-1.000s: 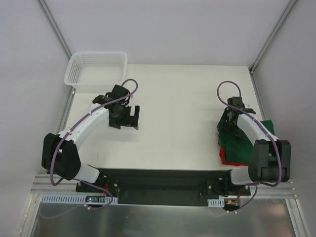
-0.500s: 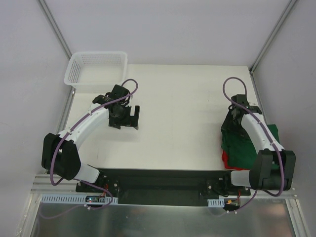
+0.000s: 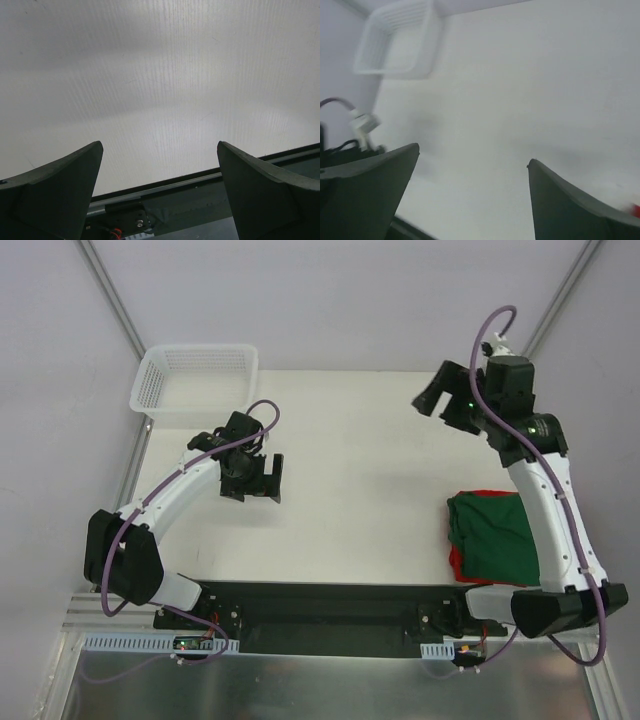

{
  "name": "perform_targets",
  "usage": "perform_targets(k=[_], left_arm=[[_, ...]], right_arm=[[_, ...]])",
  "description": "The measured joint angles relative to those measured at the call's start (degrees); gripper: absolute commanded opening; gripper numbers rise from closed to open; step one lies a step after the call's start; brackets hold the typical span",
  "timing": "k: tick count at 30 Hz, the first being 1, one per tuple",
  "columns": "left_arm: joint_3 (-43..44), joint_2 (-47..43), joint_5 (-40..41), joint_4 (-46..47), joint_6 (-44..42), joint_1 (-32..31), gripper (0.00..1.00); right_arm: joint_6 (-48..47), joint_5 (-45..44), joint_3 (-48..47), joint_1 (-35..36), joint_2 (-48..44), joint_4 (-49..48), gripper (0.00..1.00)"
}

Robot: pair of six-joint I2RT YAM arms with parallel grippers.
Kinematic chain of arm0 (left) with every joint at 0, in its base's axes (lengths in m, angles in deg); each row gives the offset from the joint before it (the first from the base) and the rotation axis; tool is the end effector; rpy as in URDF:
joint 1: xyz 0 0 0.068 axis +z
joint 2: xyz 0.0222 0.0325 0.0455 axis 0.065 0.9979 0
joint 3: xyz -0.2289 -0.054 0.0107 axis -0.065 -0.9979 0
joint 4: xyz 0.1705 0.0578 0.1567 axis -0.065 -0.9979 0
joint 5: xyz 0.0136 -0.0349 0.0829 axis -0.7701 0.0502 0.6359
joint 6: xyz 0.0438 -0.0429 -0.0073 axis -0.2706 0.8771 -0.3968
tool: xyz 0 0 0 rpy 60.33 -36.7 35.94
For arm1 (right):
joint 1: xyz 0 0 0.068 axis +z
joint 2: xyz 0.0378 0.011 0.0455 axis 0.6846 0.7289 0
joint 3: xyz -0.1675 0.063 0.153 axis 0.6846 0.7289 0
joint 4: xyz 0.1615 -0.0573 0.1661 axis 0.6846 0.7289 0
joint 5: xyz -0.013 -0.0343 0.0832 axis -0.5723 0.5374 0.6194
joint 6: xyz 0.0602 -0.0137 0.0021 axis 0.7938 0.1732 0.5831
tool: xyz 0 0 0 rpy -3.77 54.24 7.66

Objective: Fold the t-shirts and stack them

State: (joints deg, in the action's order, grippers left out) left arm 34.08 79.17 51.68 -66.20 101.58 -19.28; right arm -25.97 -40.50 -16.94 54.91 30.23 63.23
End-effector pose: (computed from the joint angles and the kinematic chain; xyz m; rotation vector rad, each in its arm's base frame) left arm 0.2511 -0.1132 0.2242 0.1827 2.6719 -0.4013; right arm 0.2492 0.0529 0.4039 -0.0184 2.0149 0.2872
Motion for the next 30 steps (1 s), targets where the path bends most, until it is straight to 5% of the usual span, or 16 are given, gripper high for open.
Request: perform_targets(k=[5,9,13,15,16,22,30], left_arm=[[0.00,-1.36,0.02,0.00,-0.02,-0.33,0.99],[0.00,-3.74,0.24,0.00,-0.02,-0.31,0.99],[0.07,-5.55,0.39,0.00,-0.02,-0.33,0.99],[0.74,-5.66,0.33,-0.22,-0.02,-0.33,0.99],[3.67,-5.86,0.07,-0.61,-0.20,-0.33,0.99],[23.30,-7.65,1.86,-5.75,-1.33,-0.70,0.99],[33.27,-25.05,12.94,-4.37,-4.50,-1.07,0.99]], right_arm=[[2.82,24.13,-0.42,8.98,9.99,-16.81,0.96],[-2.03,31.52,-12.66,17.20,21.05,-9.60,0.96],[-10.01,25.70,-36.20,21.16,27.89,6.49,0.96],[-12.66,19.08,-38.36,21.16,25.83,10.49,0.96],[-15.23,7.48,-30.60,20.28,18.80,17.64,0.96],[-16.63,-7.04,-4.61,20.00,10.34,18.34,0.96],[-17.33,-14.67,0.11,20.00,4.87,17.84,0.96]])
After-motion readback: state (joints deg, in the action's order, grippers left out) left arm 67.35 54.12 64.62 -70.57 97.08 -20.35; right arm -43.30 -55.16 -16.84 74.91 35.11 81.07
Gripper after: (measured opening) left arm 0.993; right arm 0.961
